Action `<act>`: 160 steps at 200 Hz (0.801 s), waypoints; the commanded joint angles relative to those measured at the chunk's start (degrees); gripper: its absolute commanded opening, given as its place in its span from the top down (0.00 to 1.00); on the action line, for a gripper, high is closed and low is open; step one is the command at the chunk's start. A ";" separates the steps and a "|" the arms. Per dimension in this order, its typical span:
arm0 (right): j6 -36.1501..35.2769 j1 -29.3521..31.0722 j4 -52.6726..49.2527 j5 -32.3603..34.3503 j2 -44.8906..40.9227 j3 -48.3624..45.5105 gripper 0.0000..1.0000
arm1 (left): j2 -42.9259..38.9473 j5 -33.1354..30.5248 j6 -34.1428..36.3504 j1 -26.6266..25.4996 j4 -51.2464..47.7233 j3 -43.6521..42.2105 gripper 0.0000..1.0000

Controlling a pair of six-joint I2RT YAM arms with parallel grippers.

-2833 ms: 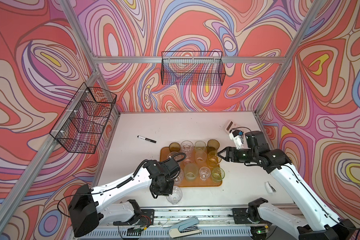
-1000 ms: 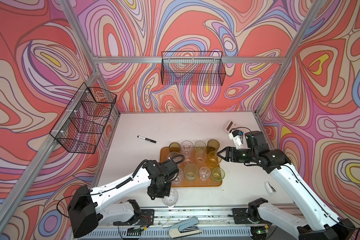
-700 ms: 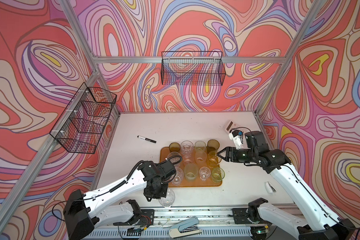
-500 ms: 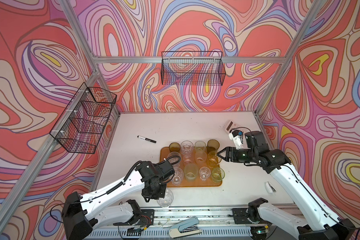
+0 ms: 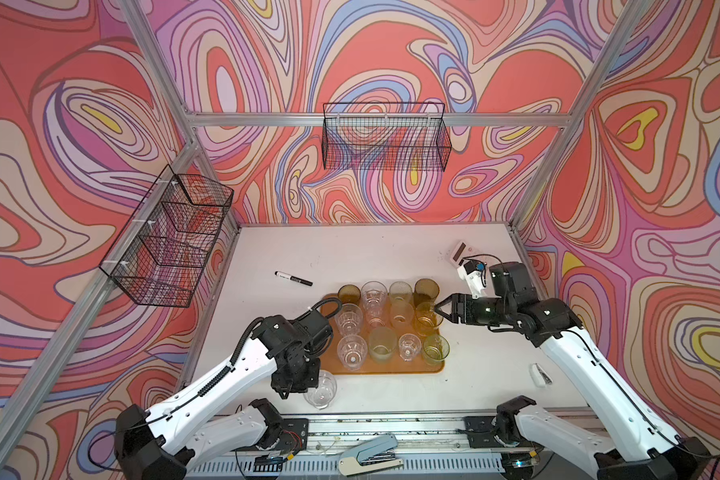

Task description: Place the glasses into the tray

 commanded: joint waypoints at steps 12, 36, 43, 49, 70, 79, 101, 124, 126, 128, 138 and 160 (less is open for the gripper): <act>-0.45 -0.07 0.41 -0.29 0.35 0.67 0.29 | 0.45 -0.95 4.07 2.97 -4.08 3.11 1.00; -0.55 -0.07 0.19 -0.17 0.31 0.70 0.29 | 1.87 -1.11 6.68 5.63 -4.61 5.10 1.00; -0.58 -0.07 0.13 -0.15 0.27 0.79 0.29 | 2.35 -1.36 7.38 6.33 -4.77 5.88 1.00; -0.54 -0.15 0.12 -0.09 0.25 0.87 0.29 | 2.73 -1.32 8.09 7.01 -4.76 6.41 1.00; -0.81 -0.09 -0.22 0.09 0.18 1.13 0.29 | 3.99 -0.89 10.43 9.31 -4.66 7.78 1.00; -0.87 -0.07 -0.32 0.10 0.22 1.14 0.29 | 4.45 -0.49 11.39 9.85 -4.42 8.06 1.00; -1.04 -0.08 -0.66 0.19 0.22 1.39 0.29 | 5.37 -0.37 13.07 11.49 -4.43 8.77 1.00; -1.05 -0.05 -0.67 0.25 0.17 1.40 0.29 | 6.12 -0.04 15.00 13.66 -4.43 9.59 1.00; -0.99 -0.09 -0.67 0.26 0.17 1.40 0.29 | 6.22 0.00 15.18 13.86 -4.43 9.63 1.00; -1.04 -0.08 -0.67 0.25 0.21 1.40 0.29 | 6.38 0.05 15.41 14.09 -4.50 9.77 1.00; -1.06 -0.07 -0.58 0.18 0.17 1.40 0.29 | 6.93 0.00 16.38 14.94 -4.52 10.37 1.00; -1.06 -0.07 -0.67 0.27 0.20 1.48 0.29 | 7.82 0.09 18.20 17.26 -4.34 11.17 1.00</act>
